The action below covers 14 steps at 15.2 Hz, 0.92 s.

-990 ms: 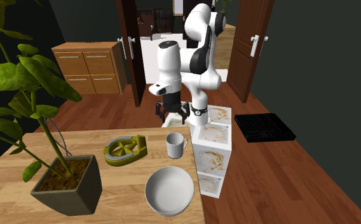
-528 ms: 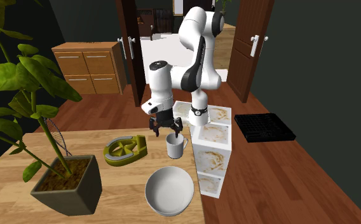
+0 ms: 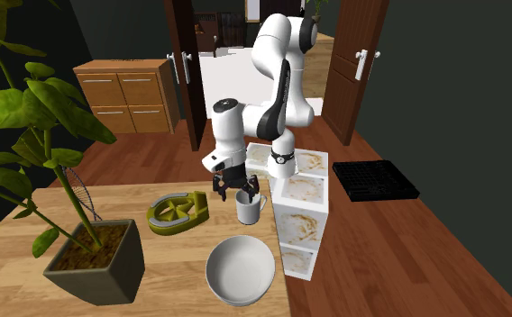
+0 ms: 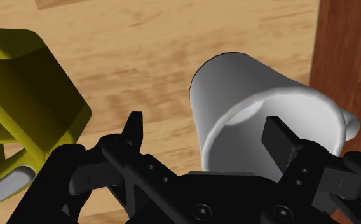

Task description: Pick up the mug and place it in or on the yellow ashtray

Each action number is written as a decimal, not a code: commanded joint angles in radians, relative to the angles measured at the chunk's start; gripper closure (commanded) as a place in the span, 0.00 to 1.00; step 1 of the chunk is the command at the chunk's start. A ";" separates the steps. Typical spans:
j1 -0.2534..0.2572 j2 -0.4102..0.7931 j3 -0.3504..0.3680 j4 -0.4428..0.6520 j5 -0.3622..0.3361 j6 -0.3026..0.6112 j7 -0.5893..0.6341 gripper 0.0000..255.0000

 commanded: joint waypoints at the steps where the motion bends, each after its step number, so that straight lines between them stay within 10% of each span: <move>1: 0.000 0.002 0.000 0.000 0.000 0.002 0.000 0.00; 5: 0.000 0.001 0.000 0.000 0.000 0.002 0.000 0.00; 6: 0.000 0.001 0.000 0.000 0.000 0.002 0.000 1.00; 14: 0.000 0.001 0.000 0.000 0.000 0.002 0.000 1.00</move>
